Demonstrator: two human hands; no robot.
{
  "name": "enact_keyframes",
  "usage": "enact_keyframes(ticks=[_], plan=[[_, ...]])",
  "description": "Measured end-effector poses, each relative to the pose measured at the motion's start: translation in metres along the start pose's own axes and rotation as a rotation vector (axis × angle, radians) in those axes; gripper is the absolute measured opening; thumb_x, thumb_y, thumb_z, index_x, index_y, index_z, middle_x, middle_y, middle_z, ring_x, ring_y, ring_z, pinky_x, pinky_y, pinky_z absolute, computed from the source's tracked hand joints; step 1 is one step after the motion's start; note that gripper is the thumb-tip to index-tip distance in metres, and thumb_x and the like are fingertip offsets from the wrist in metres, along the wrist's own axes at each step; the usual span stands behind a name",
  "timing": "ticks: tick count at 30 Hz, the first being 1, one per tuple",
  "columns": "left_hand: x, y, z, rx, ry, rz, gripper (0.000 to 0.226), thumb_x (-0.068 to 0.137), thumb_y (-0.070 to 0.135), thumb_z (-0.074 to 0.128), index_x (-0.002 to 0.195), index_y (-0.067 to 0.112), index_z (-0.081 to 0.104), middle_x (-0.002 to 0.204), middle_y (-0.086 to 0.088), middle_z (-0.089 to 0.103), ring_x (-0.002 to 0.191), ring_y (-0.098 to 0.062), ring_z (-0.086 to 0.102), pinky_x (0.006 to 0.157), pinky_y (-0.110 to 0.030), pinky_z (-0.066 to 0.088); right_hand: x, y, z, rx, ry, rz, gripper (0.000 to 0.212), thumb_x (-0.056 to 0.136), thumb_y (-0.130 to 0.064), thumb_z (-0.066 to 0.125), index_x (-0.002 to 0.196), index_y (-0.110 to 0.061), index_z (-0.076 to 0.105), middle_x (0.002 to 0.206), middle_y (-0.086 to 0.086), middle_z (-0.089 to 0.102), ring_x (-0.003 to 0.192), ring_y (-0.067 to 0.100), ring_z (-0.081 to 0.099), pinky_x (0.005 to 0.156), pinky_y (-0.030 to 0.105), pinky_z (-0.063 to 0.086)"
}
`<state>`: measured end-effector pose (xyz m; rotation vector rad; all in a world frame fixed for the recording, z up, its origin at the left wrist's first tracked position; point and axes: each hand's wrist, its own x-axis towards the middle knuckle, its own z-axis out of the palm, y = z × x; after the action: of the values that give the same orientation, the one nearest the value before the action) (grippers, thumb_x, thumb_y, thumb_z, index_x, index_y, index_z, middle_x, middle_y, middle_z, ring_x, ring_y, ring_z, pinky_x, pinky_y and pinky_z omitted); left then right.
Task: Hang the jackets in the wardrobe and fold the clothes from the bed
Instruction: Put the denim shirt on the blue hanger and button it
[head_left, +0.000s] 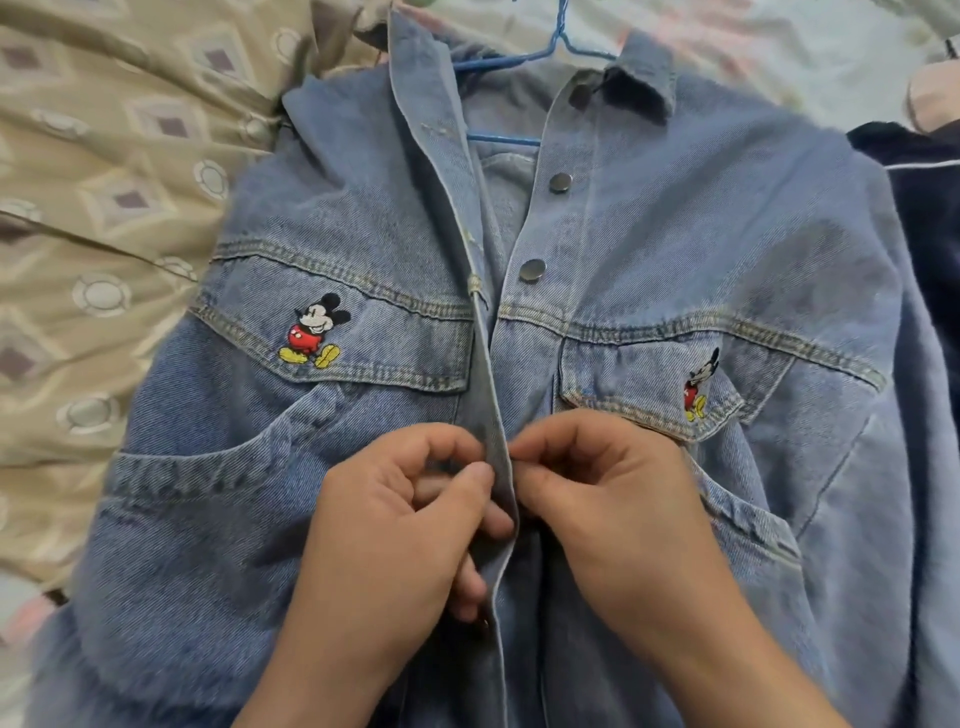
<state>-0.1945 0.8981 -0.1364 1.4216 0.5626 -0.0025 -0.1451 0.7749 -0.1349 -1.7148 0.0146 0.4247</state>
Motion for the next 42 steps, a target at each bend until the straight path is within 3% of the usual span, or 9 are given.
enact_keyframes(ticks=[6, 13, 18, 21, 25, 30, 35, 37, 42], plan=[[0.002, -0.005, 0.005, 0.129, 0.013, 0.131, 0.028, 0.079, -0.002, 0.071, 0.074, 0.025, 0.068, 0.043, -0.007, 0.054, 0.034, -0.003, 0.039, 0.037, -0.010, 0.030, 0.003, 0.004, -0.007, 0.100, -0.108, 0.059, 0.015, 0.078, 0.006, 0.072, 0.077, -0.009, 0.076, 0.078, 0.015, 0.073, 0.075, 0.019, 0.063, 0.080, 0.049, 0.054], [0.003, -0.024, 0.010, 0.286, 0.068, 0.195, 0.027, 0.077, 0.002, 0.076, 0.078, 0.025, 0.061, 0.042, 0.004, 0.044, 0.036, -0.001, 0.030, 0.038, -0.010, 0.026, 0.000, 0.001, 0.003, 0.097, -0.042, 0.092, 0.026, 0.065, -0.042, 0.073, 0.073, -0.018, 0.077, 0.071, 0.008, 0.073, 0.072, 0.028, 0.070, 0.079, 0.055, 0.055], [0.002, -0.033, 0.011, 0.442, 0.127, 0.274, 0.022, 0.071, 0.022, 0.070, 0.085, 0.036, 0.060, 0.050, 0.000, 0.053, 0.038, 0.000, 0.036, 0.042, -0.011, 0.032, 0.001, 0.008, 0.008, 0.110, 0.070, 0.230, 0.012, 0.063, -0.028, 0.067, 0.063, -0.017, 0.073, 0.069, 0.014, 0.072, 0.068, 0.029, 0.068, 0.074, 0.049, 0.058], [0.001, -0.035, 0.011, 0.510, 0.107, 0.316, 0.020, 0.070, 0.028, 0.066, 0.087, 0.037, 0.059, 0.051, 0.006, 0.052, 0.040, 0.000, 0.037, 0.043, -0.014, 0.035, 0.001, 0.010, 0.010, 0.072, 0.110, 0.267, 0.010, 0.060, -0.025, 0.063, 0.060, -0.018, 0.069, 0.063, 0.012, 0.068, 0.063, 0.026, 0.062, 0.072, 0.056, 0.056], [-0.002, -0.033, 0.013, 0.441, 0.107, 0.348, 0.013, 0.077, 0.039, 0.060, 0.088, 0.031, 0.060, 0.050, 0.010, 0.054, 0.040, 0.001, 0.041, 0.045, -0.007, 0.033, 0.002, 0.013, 0.014, 0.086, 0.171, 0.288, 0.004, 0.059, -0.025, 0.063, 0.058, -0.022, 0.067, 0.060, 0.005, 0.063, 0.063, 0.023, 0.059, 0.068, 0.056, 0.055], [-0.002, -0.034, 0.016, 0.444, 0.174, 0.330, 0.017, 0.075, 0.027, 0.065, 0.088, 0.034, 0.057, 0.050, 0.011, 0.057, 0.041, 0.000, 0.046, 0.047, -0.010, 0.037, 0.003, 0.020, 0.013, 0.160, 0.212, 0.269, 0.025, 0.078, -0.002, 0.070, 0.064, -0.023, 0.068, 0.057, 0.000, 0.062, 0.059, 0.019, 0.056, 0.062, 0.040, 0.049], [0.000, -0.032, 0.016, 0.376, 0.179, 0.242, 0.016, 0.073, 0.029, 0.063, 0.085, 0.035, 0.054, 0.046, 0.006, 0.056, 0.037, -0.002, 0.043, 0.045, -0.015, 0.039, 0.002, 0.022, 0.014, 0.158, 0.196, 0.229, 0.021, 0.083, -0.001, 0.068, 0.069, -0.015, 0.063, 0.056, -0.002, 0.060, 0.056, 0.014, 0.053, 0.055, 0.031, 0.045], [0.001, -0.029, 0.015, 0.298, 0.161, 0.175, 0.012, 0.076, 0.029, 0.060, 0.085, 0.033, 0.053, 0.048, -0.001, 0.057, 0.037, -0.014, 0.047, 0.046, -0.022, 0.044, 0.002, 0.022, 0.014, 0.161, 0.169, 0.202, 0.020, 0.084, 0.000, 0.067, 0.071, -0.015, 0.063, 0.056, -0.004, 0.060, 0.054, 0.011, 0.052, 0.051, 0.025, 0.045], [0.008, -0.027, 0.010, 0.125, 0.076, -0.015, 0.014, 0.094, 0.010, 0.054, 0.082, 0.016, 0.056, 0.046, -0.005, 0.056, 0.032, -0.011, 0.042, 0.033, -0.017, 0.033, 0.002, 0.021, 0.010, 0.184, 0.078, 0.183, 0.012, 0.085, 0.001, 0.067, 0.085, -0.011, 0.066, 0.069, 0.002, 0.064, 0.064, 0.011, 0.053, 0.064, 0.031, 0.044]])
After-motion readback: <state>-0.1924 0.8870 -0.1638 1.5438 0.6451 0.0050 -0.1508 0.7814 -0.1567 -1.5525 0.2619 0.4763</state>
